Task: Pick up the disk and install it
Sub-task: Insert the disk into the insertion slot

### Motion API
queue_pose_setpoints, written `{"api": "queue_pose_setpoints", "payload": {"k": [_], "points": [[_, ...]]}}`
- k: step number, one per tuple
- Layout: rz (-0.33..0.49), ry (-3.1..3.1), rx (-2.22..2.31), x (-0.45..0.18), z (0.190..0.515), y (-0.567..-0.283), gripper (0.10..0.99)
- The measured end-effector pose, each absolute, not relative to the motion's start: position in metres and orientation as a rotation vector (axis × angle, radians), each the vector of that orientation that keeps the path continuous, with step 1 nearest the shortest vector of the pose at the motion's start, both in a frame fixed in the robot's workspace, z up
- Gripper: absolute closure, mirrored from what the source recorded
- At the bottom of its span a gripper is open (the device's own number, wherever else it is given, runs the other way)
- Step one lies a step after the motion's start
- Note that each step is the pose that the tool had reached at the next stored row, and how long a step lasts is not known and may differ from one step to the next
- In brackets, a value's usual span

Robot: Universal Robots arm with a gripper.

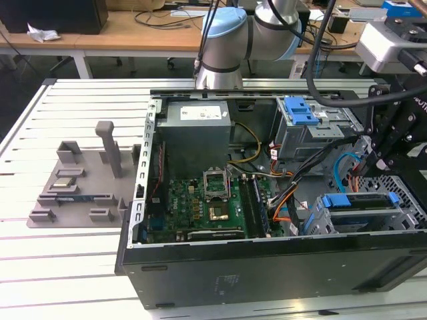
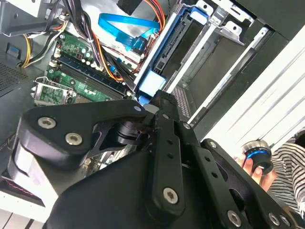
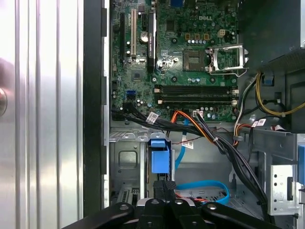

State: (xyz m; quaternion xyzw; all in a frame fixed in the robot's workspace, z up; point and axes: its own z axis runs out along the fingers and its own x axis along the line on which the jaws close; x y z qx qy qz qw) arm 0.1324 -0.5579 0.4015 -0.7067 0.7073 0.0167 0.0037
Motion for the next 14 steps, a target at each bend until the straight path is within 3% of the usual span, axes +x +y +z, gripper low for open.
{"api": "queue_pose_setpoints", "payload": {"k": [14], "points": [[0.052,2.217,-2.215,0.132,0.425,-0.558,0.980]]}}
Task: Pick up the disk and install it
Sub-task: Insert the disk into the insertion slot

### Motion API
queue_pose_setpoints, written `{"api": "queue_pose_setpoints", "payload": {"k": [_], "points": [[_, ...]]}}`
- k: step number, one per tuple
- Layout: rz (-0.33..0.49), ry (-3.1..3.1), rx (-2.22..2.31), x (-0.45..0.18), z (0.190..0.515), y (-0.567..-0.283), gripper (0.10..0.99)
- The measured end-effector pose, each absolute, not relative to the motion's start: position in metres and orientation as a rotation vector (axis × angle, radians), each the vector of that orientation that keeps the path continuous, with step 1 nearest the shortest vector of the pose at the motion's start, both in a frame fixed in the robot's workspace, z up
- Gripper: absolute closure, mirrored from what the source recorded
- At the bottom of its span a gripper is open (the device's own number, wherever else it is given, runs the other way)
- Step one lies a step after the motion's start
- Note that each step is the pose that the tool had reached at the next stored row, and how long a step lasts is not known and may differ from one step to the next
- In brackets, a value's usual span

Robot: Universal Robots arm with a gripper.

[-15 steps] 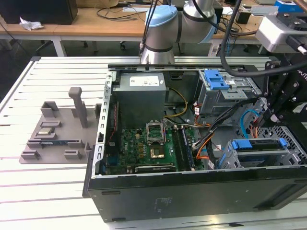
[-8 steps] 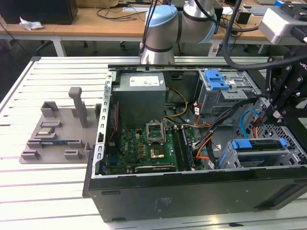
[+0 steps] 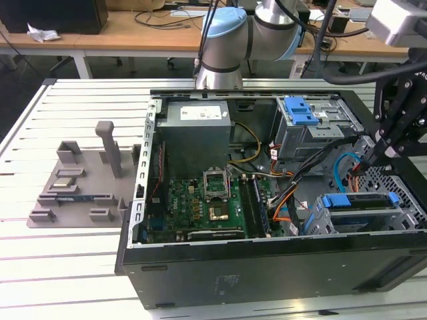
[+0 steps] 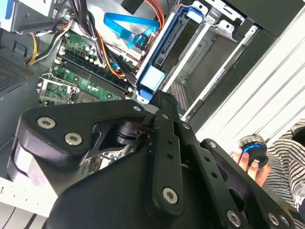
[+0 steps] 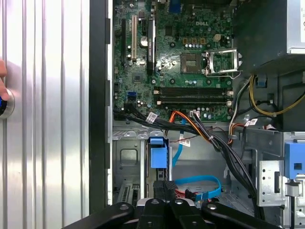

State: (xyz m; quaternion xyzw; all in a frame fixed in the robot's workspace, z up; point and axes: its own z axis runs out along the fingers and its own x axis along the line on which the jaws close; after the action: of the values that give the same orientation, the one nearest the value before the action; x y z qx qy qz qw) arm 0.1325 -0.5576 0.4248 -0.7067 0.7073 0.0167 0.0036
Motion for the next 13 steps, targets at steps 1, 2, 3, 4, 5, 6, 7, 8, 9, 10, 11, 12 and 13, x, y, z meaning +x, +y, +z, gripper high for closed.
{"api": "queue_pose_setpoints", "payload": {"k": [1,2,3,4,5,6,7,8,9,10,11,12,13], "points": [[0.052,2.217,-2.215,0.1325,0.4283,-0.5576,0.980],[0.052,2.217,-2.215,0.1325,0.4299,-0.5576,0.980],[0.052,2.217,-2.215,0.1325,0.4313,-0.5576,0.980],[0.053,2.217,-2.215,0.1325,0.4320,-0.5576,0.980],[0.053,2.217,-2.215,0.1325,0.4321,-0.5576,0.980],[0.052,2.217,-2.215,0.1325,0.4322,-0.5576,0.980],[0.052,2.217,-2.215,0.1325,0.4322,-0.5576,0.980],[0.053,2.217,-2.215,0.1325,0.4322,-0.5576,0.980],[0.053,2.217,-2.215,0.1325,0.4322,-0.5576,0.980],[0.053,2.217,-2.215,0.1325,0.4322,-0.5576,0.980],[0.053,2.217,-2.215,0.1325,0.4322,-0.5576,0.980],[0.053,2.217,-2.215,0.1325,0.4322,-0.5576,0.980],[0.053,2.217,-2.215,0.1325,0.4322,-0.5576,0.980]]}}
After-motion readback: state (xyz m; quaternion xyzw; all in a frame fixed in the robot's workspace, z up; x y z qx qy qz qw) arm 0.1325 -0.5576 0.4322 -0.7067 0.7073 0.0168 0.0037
